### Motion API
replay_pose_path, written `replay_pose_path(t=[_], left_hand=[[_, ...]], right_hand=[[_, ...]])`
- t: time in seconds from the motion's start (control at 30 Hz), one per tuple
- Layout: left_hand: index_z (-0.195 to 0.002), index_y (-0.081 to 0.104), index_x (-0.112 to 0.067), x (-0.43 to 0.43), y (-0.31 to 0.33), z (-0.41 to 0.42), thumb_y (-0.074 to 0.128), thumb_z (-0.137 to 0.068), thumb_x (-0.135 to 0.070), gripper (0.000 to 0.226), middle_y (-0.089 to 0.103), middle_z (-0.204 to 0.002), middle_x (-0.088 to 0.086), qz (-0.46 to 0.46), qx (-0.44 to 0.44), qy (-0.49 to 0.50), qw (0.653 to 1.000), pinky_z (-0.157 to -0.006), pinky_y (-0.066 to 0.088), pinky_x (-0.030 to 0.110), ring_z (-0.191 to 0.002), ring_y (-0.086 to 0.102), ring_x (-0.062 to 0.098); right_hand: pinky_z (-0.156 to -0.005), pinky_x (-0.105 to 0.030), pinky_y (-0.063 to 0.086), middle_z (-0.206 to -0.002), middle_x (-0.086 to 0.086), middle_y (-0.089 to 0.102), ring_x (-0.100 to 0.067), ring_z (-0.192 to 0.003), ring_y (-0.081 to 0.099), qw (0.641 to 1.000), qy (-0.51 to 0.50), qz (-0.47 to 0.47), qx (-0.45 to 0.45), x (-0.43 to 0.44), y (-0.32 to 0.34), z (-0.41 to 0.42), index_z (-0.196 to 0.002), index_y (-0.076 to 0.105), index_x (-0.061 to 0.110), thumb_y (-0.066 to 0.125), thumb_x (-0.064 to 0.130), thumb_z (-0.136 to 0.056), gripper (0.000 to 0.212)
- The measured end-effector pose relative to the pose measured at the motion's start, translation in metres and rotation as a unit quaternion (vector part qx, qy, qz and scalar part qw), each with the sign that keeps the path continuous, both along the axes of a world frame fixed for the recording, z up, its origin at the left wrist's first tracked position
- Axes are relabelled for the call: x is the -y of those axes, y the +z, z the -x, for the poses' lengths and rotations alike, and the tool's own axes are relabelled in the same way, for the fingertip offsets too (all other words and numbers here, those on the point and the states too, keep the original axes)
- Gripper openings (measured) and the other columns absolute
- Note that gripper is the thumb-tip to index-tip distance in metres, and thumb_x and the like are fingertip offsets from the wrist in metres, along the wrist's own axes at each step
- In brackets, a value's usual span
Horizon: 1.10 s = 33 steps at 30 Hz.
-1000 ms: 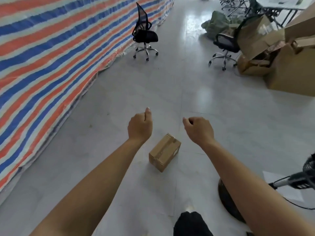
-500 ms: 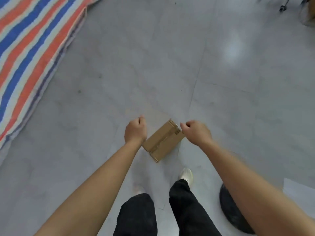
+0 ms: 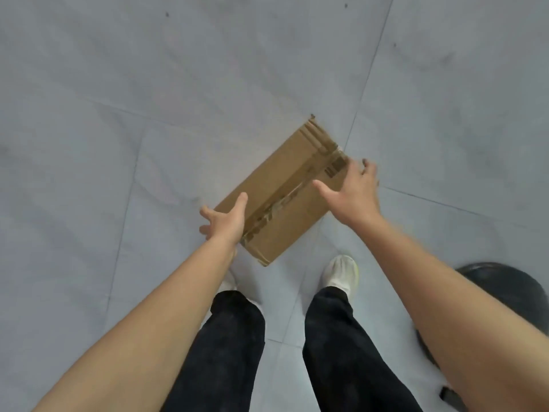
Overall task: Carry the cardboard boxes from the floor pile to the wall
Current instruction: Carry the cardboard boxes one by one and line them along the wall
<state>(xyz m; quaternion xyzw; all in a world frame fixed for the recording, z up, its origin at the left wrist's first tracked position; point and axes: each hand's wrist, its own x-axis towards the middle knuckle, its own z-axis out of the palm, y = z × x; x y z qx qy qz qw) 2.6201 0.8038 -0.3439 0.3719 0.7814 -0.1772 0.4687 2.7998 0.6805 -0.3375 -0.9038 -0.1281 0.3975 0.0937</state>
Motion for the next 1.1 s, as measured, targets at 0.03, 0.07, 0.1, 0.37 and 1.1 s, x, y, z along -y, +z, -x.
replay_pose_path(t=[0.03,0.07,0.1,0.37,1.1], left_hand=[[-0.155,-0.003,-0.031,0.005,-0.013,0.002,0.059,-0.084,-0.069,0.102,0.008,-0.162,0.014,0.004,0.000,0.023,1.000,-0.109,0.032,0.052,-0.141,0.029,0.041],[-0.155,-0.007,-0.034,0.010,-0.025,0.003,0.058,-0.084,-0.069,0.103,0.009,-0.162,0.013,0.003,0.012,0.041,0.999,-0.110,0.032,0.052,-0.141,0.030,0.039],[-0.154,-0.010,-0.035,0.014,-0.035,0.004,0.057,-0.085,-0.069,0.102,0.014,-0.162,0.010,-0.006,0.029,0.055,0.998,-0.110,0.032,0.051,-0.141,0.033,0.036],[-0.154,-0.002,-0.037,0.031,-0.001,0.008,0.046,-0.091,-0.068,0.085,0.040,-0.151,0.004,-0.111,0.031,0.183,0.976,-0.107,0.037,0.040,-0.117,0.050,0.028],[-0.153,0.001,-0.037,-0.044,0.718,0.207,0.051,-0.091,-0.063,0.084,0.021,-0.160,0.000,-0.606,0.038,0.386,0.695,-0.111,0.035,0.053,-0.142,0.034,0.030]], right_hand=[[-0.120,-0.050,0.022,-0.164,-0.013,0.009,-0.036,-0.151,0.013,1.000,-0.014,-0.003,0.012,-0.004,-0.014,-0.005,-0.158,0.020,0.018,0.066,0.062,-0.085,0.097],[-0.121,-0.050,0.018,-0.166,-0.013,0.007,-0.036,-0.152,0.009,1.000,-0.023,-0.005,0.012,-0.008,-0.026,-0.010,-0.159,0.016,0.018,0.067,0.066,-0.083,0.104],[-0.123,-0.049,0.016,-0.166,-0.013,0.008,-0.036,-0.152,0.008,1.000,-0.026,-0.001,-0.001,-0.013,-0.037,-0.015,-0.160,0.012,0.017,0.068,0.068,-0.080,0.111],[-0.113,-0.040,0.029,-0.150,-0.008,0.031,-0.031,-0.140,0.023,0.996,-0.039,-0.051,0.057,-0.031,-0.011,0.008,-0.155,0.021,0.015,0.070,0.074,-0.071,0.113],[-0.116,-0.045,0.028,-0.152,-0.006,0.032,-0.030,-0.142,0.023,0.850,0.166,-0.500,-0.015,-0.199,0.703,0.212,-0.155,0.022,0.014,0.074,0.070,-0.071,0.114]])
